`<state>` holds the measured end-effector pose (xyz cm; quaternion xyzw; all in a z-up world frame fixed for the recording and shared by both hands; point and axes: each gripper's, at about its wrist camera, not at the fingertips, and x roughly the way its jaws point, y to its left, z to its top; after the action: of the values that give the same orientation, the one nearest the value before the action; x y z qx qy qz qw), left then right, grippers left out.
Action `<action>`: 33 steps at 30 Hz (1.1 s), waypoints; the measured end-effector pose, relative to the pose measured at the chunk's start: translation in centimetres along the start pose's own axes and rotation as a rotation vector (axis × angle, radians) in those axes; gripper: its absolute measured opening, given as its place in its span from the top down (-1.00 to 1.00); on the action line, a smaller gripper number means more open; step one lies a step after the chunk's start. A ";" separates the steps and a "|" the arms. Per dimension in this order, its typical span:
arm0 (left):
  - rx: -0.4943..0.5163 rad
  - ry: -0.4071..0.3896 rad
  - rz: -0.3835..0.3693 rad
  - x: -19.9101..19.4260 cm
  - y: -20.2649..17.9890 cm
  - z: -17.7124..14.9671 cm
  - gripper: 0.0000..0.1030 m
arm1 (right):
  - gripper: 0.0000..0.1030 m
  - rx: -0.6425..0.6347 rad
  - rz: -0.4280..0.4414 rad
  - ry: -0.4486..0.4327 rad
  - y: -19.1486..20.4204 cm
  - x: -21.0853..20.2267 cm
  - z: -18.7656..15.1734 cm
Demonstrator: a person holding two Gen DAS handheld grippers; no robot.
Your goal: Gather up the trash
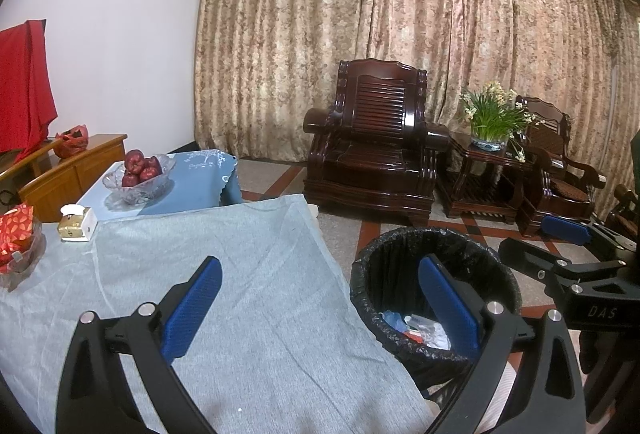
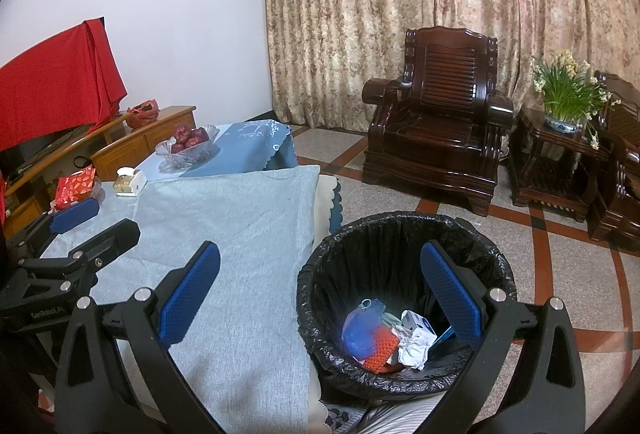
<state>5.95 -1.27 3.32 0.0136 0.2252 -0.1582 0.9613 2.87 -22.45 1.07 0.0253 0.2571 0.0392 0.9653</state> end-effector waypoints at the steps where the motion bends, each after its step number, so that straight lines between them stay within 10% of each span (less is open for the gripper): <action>1: 0.000 0.000 0.000 0.0 -0.1 0.0 -0.88 | -0.89 0.001 0.000 -0.001 0.0 0.0 0.0; 33: -0.003 0.003 -0.004 -0.1 0.2 0.3 -0.88 | -0.89 0.002 0.002 0.004 0.1 0.0 0.1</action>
<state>6.07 -1.06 3.59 0.0122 0.2270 -0.1596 0.9607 2.90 -22.30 1.17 0.0262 0.2589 0.0398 0.9647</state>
